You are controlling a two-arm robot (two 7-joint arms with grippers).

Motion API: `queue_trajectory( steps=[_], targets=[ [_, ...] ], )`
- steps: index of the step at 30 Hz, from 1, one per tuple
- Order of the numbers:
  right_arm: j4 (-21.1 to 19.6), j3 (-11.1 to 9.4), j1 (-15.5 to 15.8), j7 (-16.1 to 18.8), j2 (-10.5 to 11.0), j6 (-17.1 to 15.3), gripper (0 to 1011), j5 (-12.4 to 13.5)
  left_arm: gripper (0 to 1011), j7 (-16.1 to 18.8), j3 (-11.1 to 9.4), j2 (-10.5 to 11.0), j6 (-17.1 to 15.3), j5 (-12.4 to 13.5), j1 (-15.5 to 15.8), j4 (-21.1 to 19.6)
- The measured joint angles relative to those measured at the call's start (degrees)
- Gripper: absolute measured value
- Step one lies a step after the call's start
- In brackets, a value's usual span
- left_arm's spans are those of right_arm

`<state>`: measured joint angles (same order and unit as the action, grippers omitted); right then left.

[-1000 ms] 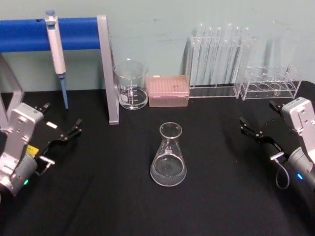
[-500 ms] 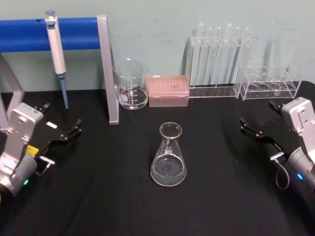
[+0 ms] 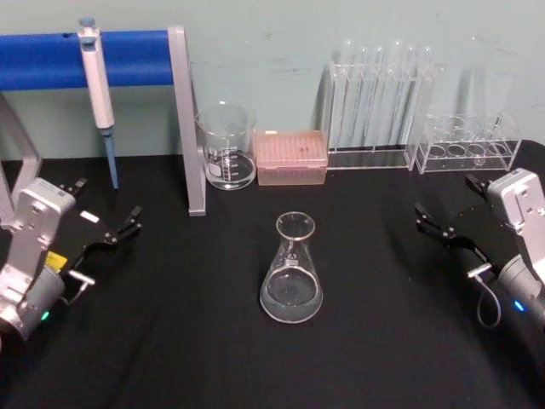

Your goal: Grasp the erlenmeyer flask with one hand, shake it three times, then place it back.

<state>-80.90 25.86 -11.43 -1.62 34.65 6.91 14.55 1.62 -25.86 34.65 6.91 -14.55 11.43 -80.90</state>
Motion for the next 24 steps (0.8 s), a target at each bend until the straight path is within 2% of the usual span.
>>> queue_trajectory(
  steps=[5,10,15,18,24],
  targets=[
    [0.0,-0.02,0.01,0.01,-0.01,0.0,1000,0.0,1001,0.0,0.0,0.0,0.0,0.0,0.0,0.0],
    [0.05,-0.94,0.26,0.46,-0.62,-0.12,1000,0.03,1001,0.0,0.0,0.0,0.0,0.0,0.0,0.0],
    [-0.81,-1.94,0.81,2.42,-0.76,-0.58,1000,0.95,1001,0.0,0.0,0.0,0.0,0.0,0.0,0.0],
    [-1.74,-2.35,1.26,4.23,-0.48,-0.96,1000,2.05,1001,0.0,0.0,0.0,0.0,0.0,0.0,0.0],
    [-5.51,-3.7,3.18,11.02,0.69,-2.88,1000,7.11,1001,0.0,0.0,0.0,0.0,0.0,0.0,0.0]
  ],
)
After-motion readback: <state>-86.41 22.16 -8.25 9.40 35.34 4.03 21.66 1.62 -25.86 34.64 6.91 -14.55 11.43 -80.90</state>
